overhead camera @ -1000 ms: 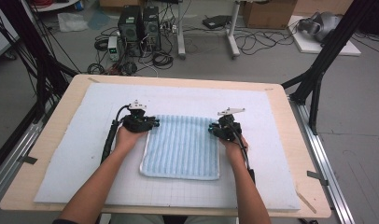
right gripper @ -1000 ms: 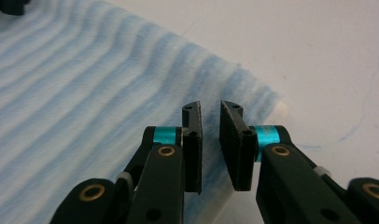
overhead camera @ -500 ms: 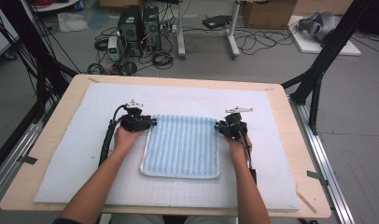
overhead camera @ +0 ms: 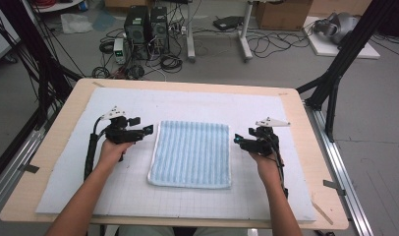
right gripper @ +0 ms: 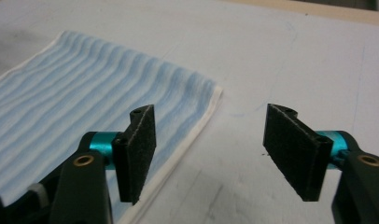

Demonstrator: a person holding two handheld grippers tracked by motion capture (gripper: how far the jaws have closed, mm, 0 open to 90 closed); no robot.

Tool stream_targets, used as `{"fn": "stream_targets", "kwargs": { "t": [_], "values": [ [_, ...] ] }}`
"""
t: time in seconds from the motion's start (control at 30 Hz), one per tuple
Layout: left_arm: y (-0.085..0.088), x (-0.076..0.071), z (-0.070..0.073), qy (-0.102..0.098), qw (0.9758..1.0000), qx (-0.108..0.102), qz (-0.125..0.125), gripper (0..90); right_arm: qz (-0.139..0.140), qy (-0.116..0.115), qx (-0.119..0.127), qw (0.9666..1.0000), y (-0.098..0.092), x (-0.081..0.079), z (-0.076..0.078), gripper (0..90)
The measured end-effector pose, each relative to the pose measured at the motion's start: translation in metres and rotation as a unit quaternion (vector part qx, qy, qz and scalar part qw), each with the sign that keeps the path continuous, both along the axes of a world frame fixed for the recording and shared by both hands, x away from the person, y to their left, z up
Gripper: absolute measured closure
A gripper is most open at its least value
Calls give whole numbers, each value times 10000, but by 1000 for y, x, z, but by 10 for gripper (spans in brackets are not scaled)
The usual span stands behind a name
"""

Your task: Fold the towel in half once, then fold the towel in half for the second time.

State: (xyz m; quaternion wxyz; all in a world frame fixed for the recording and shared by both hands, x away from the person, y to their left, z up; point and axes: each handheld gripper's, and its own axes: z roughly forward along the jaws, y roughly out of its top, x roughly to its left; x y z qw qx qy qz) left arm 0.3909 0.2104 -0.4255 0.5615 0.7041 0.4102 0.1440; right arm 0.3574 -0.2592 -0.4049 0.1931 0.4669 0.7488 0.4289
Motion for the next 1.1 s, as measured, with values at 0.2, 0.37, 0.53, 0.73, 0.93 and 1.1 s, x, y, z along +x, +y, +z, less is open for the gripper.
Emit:
{"fn": "stream_targets", "kwargs": {
  "t": [0.2, 0.37, 0.53, 0.73, 0.93, 1.1],
  "values": [
    [7, -13, 5, -339, 9991, -46, -239, 217, -57, -145, 42, 9999, -12, -24, -3, 164],
    [8, -18, 4, -643, 9967, -38, -501, 247, 15, -403, -13, 9992, -21, -33, -4, 112],
    [2, -19, 2, -522, 9972, 175, -509, 231, -1, -456, -74, 9989, -23, -32, -6, 111],
    [-1, -20, 2, -470, 9974, 256, -472, 177, 40, -450, -139, 9989, -22, -33, -7, 110],
    [0, -18, 0, -418, 9983, 182, -375, 177, 73, -429, -130, 9990, -20, -32, -8, 110],
    [3, -18, 0, -333, 9988, 148, -325, 177, 73, -369, -110, 9992, -20, -32, -10, 110]
  ]
}}
